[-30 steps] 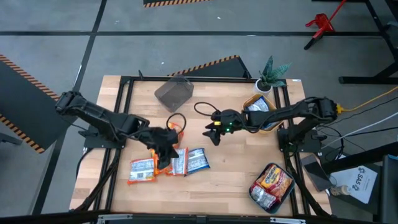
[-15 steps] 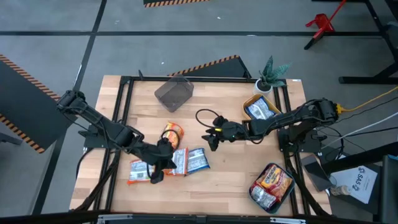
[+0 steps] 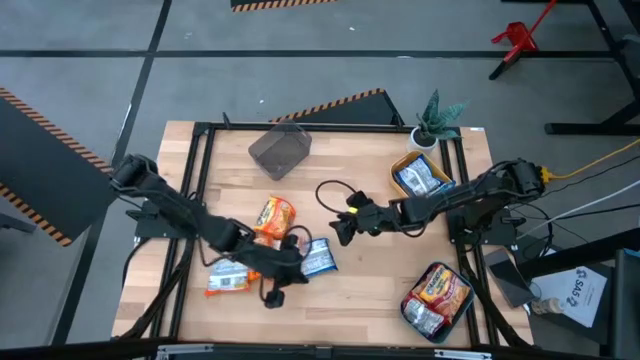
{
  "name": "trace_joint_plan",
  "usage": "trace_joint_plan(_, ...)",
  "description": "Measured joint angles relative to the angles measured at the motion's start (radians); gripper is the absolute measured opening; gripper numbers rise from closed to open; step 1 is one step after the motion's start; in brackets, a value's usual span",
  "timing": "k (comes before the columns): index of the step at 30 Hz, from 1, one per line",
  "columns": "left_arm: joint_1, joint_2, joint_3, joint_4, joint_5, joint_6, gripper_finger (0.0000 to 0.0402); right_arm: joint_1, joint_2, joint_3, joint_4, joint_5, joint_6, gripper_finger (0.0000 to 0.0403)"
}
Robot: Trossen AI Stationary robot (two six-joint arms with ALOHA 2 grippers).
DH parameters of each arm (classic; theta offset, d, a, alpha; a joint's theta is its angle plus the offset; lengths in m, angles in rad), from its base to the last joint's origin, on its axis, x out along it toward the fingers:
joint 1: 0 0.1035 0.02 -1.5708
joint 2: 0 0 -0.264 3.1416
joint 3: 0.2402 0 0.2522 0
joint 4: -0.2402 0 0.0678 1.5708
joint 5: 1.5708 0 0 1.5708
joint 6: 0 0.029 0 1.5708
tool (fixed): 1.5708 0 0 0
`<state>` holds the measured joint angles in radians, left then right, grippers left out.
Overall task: Sort Maruchan noodles
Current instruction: Put the blue noodle pack into the yellow bin
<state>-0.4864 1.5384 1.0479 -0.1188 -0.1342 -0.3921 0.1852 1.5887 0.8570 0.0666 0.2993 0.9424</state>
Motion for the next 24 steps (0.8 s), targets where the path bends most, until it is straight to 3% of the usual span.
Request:
trace_joint_plan(5,0.052,0.042,-0.086,0.107,0.047,0.006,0.0000,0.041,0.000,0.000,-0.025,0.008,0.022,0.0202)
trace_joint_plan(10,0.064,0.072,-0.218,0.185,0.004,-0.093,0.0000,0.082,0.000,0.000,-0.024,0.060,0.027,0.0202)
trace_joint_plan(14,0.039,0.098,-0.255,0.242,-0.040,-0.135,0.0000,0.098,0.000,0.000,-0.027,0.096,0.051,0.0202)
trace_joint_plan(18,0.020,0.107,-0.256,0.151,-0.133,-0.161,0.0000,0.098,0.000,0.000,-0.038,0.100,0.060,0.0202)
trace_joint_plan(24,0.065,0.103,-0.257,-0.124,-0.272,-0.228,0.0000,0.097,0.000,0.000,-0.040,0.110,0.060,0.0202)
